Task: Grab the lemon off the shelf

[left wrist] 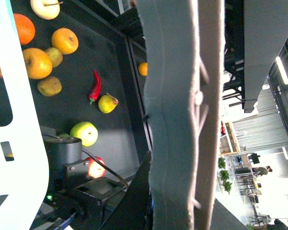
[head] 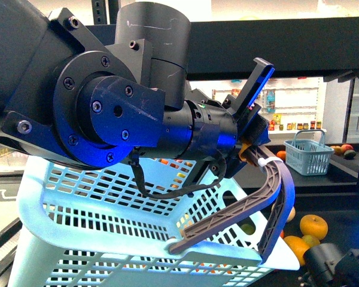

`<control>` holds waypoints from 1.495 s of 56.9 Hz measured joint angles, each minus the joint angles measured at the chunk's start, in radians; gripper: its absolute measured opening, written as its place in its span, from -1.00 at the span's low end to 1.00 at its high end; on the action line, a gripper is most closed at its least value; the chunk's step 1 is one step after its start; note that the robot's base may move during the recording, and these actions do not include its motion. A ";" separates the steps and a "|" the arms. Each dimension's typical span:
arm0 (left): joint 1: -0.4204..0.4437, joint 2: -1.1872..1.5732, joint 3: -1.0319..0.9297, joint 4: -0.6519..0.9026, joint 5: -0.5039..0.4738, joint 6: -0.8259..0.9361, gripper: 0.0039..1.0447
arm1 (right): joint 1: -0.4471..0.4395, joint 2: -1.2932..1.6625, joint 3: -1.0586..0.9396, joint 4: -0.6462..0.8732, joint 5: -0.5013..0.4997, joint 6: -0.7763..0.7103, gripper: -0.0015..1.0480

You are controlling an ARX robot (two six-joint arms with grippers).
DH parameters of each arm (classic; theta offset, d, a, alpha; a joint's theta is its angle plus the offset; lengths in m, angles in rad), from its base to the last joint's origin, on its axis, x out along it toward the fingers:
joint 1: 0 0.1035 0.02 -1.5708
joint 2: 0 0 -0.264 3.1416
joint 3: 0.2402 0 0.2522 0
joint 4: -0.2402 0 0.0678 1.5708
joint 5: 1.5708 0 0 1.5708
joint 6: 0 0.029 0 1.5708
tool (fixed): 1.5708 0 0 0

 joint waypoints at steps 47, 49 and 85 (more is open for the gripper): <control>0.000 0.000 0.000 0.000 0.000 0.000 -0.84 | -0.043 -0.637 -0.172 0.043 -0.298 0.150 0.03; 0.000 0.000 0.000 0.000 0.000 0.000 -0.84 | -0.031 -0.639 -0.169 0.040 -0.310 0.164 0.03; 0.000 0.000 0.000 0.000 0.000 0.000 -0.84 | 0.148 -0.691 -0.253 0.068 -0.354 0.286 0.27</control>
